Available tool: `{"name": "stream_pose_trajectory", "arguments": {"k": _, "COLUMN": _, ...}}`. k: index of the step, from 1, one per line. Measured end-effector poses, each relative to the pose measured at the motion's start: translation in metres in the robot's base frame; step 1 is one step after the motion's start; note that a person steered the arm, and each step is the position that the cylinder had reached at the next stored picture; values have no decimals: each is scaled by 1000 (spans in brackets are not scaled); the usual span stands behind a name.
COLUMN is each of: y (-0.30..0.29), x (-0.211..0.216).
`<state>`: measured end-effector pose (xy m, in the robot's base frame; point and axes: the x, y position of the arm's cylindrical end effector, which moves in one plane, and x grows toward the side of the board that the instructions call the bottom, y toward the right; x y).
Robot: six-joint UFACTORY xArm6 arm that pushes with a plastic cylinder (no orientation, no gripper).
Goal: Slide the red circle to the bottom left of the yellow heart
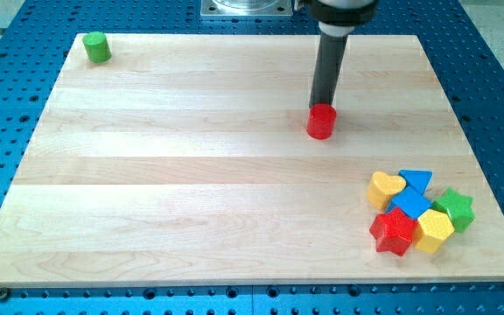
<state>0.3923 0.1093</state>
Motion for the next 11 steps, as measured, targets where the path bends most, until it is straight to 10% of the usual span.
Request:
{"name": "stream_pose_trajectory", "arguments": {"k": 9, "y": -1, "x": 122}}
{"name": "stream_pose_trajectory", "arguments": {"k": 11, "y": -193, "x": 55}}
